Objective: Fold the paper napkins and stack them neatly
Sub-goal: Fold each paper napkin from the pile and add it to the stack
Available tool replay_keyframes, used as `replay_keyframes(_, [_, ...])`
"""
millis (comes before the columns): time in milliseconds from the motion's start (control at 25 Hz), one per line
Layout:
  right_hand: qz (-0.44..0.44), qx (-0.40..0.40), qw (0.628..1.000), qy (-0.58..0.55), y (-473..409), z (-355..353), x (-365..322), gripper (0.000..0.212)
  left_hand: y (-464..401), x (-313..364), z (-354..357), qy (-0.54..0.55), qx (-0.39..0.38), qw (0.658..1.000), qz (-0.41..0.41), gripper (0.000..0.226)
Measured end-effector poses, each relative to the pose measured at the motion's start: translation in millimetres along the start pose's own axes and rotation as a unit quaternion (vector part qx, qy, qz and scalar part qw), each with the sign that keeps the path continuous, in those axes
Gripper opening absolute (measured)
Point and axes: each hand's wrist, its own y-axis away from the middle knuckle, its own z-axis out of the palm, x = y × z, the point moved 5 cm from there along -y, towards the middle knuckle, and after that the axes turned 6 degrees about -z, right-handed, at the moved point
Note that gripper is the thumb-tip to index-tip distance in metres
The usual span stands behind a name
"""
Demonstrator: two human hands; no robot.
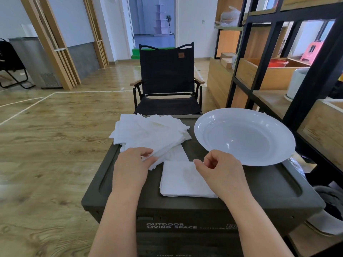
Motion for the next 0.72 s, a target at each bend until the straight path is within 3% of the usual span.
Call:
replay_keyframes(120, [0.005, -0.003, 1.000, -0.003, 0, 0, 1, 0.031, -2, -7, -6, -0.019, -0.016, 1.000, -0.001, 0.022])
replay_keyframes(280, [-0.024, -0.002, 0.998, -0.056, 0, 0, -6, 0.019, 3, 13, -35, -0.021, 0.029, 0.998, 0.047, 0.016])
replay_keyframes(360, [-0.066, -0.027, 0.995, -0.063, 0, 2, -14, 0.059, 15, 38, -45, -0.041, -0.036, 0.993, 0.106, 0.011])
replay_keyframes(440, [-0.092, -0.057, 0.991, -0.076, 0, 1, -23, 0.072, 29, 57, -53, -0.054, -0.115, 0.982, 0.138, 0.010])
replay_keyframes(520, [-0.066, -0.073, 0.981, -0.170, 0, -5, -21, 0.043, 35, 65, -58, -0.015, -0.139, 0.982, 0.131, 0.012])
replay_keyframes(600, [0.016, -0.094, 0.943, -0.318, 1, -10, -15, 0.013, 31, 63, -57, 0.136, -0.101, 0.983, 0.071, 0.010])
replay_keyframes(680, [0.090, -0.098, 0.923, -0.360, 1, -8, -5, 0.007, 24, 51, -38, 0.287, -0.095, 0.952, -0.039, 0.009])
replay_keyframes(720, [0.115, -0.097, 0.924, -0.351, 2, -7, -2, 0.010, 23, 45, -24, 0.304, -0.118, 0.941, -0.084, 0.011])
